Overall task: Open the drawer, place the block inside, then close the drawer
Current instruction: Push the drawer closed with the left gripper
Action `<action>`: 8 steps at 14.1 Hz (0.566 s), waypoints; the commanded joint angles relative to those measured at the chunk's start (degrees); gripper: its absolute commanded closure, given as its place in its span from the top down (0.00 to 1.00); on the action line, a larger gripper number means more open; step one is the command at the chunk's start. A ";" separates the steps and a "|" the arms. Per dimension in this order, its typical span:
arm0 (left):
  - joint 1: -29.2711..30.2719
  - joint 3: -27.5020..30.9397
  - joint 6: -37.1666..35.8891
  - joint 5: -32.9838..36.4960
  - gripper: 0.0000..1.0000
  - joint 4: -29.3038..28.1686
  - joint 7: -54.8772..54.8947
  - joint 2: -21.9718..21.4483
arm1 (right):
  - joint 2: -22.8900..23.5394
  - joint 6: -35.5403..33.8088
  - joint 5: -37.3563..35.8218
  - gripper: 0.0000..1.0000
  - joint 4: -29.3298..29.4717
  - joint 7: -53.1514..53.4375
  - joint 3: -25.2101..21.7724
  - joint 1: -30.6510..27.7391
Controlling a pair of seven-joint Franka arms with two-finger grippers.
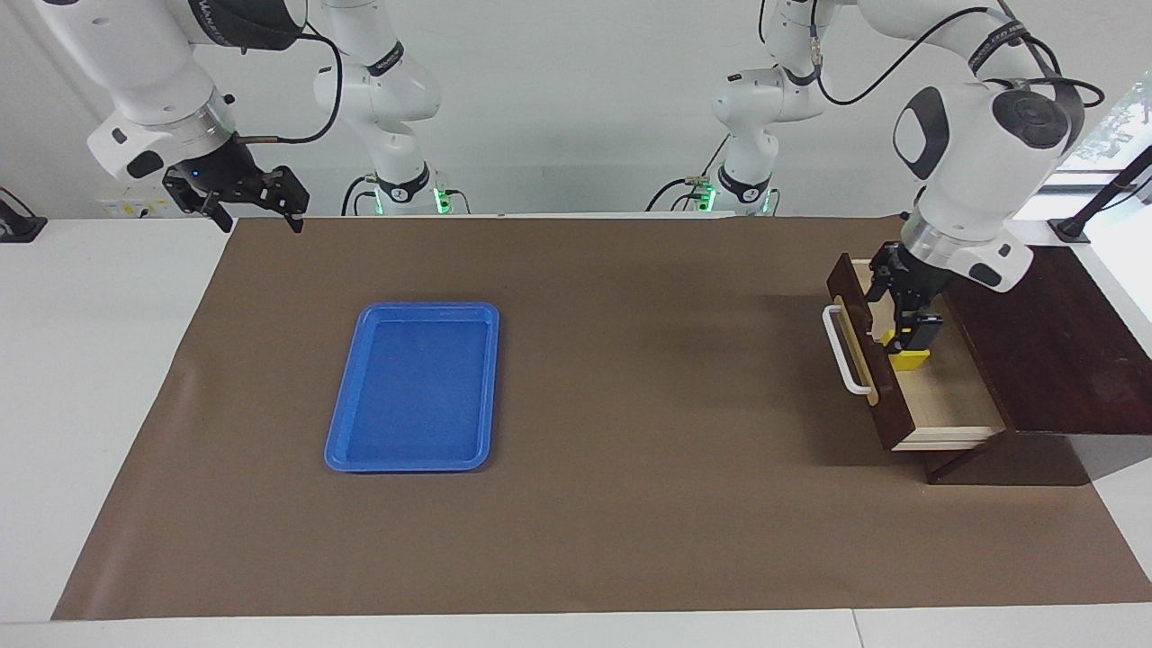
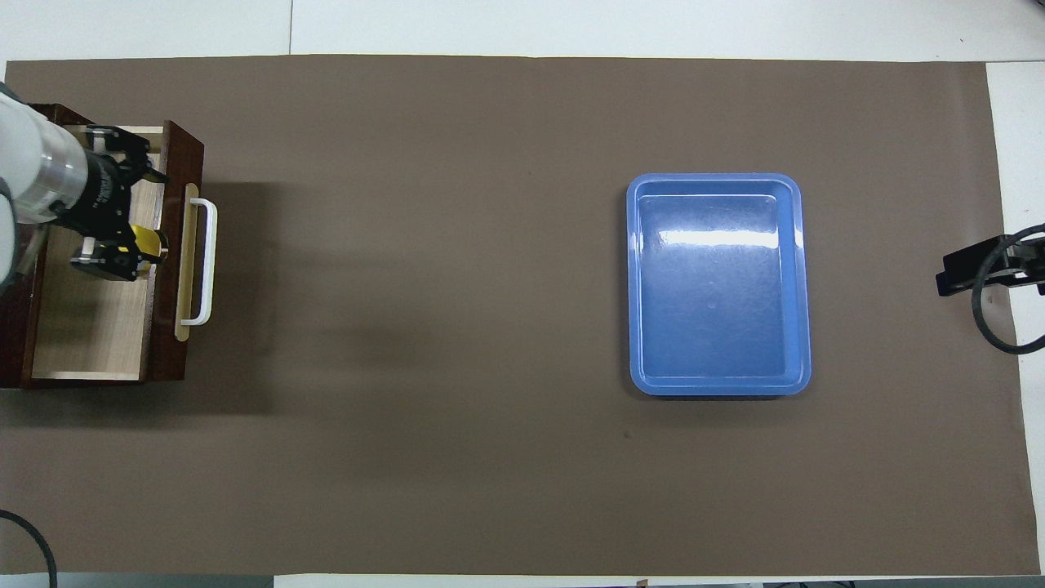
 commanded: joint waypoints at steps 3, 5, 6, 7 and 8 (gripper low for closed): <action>-1.33 0.92 5.31 -0.01 1.00 -8.05 -2.86 -0.97 | -0.13 0.52 -0.71 1.00 0.13 -0.58 0.59 -0.32; -0.36 1.01 9.43 1.12 1.00 -11.30 -1.99 -1.41 | -0.13 0.61 -0.71 1.00 -0.05 -0.67 0.59 -0.32; 0.77 1.01 10.24 1.48 1.00 -11.66 -0.94 -1.32 | -0.22 0.70 -0.71 1.00 -0.14 -0.58 0.59 -0.32; 1.66 1.01 10.33 1.48 1.00 -11.67 0.90 -1.32 | -0.22 0.70 -0.71 1.00 -0.23 -0.67 0.59 -0.32; 2.45 1.01 10.68 1.48 1.00 -11.67 2.74 -1.32 | -0.40 0.70 -0.71 1.00 -0.14 -0.75 0.59 -0.41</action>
